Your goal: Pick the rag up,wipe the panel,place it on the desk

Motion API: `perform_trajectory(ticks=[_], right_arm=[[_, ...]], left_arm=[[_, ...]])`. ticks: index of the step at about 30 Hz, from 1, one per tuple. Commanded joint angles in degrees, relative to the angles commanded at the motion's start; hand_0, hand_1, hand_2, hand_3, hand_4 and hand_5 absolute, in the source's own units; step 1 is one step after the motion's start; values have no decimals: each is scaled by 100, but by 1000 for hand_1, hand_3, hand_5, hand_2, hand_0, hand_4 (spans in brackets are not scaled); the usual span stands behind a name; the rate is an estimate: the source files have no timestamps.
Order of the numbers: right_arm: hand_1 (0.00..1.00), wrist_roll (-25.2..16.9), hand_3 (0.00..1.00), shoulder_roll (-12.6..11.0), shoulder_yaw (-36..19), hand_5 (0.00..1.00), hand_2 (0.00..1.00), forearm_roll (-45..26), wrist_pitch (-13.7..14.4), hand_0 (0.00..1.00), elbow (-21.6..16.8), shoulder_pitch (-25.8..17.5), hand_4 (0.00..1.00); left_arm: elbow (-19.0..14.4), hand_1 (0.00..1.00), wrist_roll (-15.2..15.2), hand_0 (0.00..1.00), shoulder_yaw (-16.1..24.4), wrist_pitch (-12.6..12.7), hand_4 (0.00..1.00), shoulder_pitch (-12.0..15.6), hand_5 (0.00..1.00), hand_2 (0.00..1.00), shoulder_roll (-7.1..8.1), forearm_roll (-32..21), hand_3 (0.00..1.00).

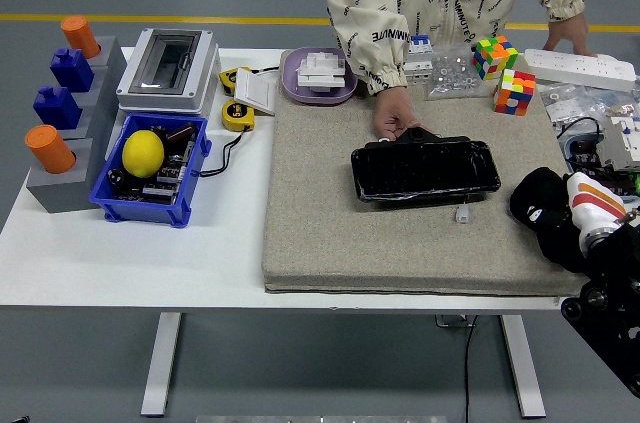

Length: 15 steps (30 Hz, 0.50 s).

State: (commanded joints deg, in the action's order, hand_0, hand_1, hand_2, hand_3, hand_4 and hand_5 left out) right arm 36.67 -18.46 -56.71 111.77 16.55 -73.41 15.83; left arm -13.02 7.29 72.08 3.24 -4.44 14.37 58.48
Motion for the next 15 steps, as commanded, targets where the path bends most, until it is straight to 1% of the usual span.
perform_trajectory(ticks=[10,15], right_arm=[[489,-57,515,-53,-25,182,536,-10,-53,412,-23,30,699],[489,-106,515,-70,-41,182,536,-18,-158,412,-57,25,699]], left_arm=[[6,660,2,654,18,1,673,-5,434,694,-3,6,579],[3,660,3,652,20,-2,673,-10,434,694,-9,1,579]])
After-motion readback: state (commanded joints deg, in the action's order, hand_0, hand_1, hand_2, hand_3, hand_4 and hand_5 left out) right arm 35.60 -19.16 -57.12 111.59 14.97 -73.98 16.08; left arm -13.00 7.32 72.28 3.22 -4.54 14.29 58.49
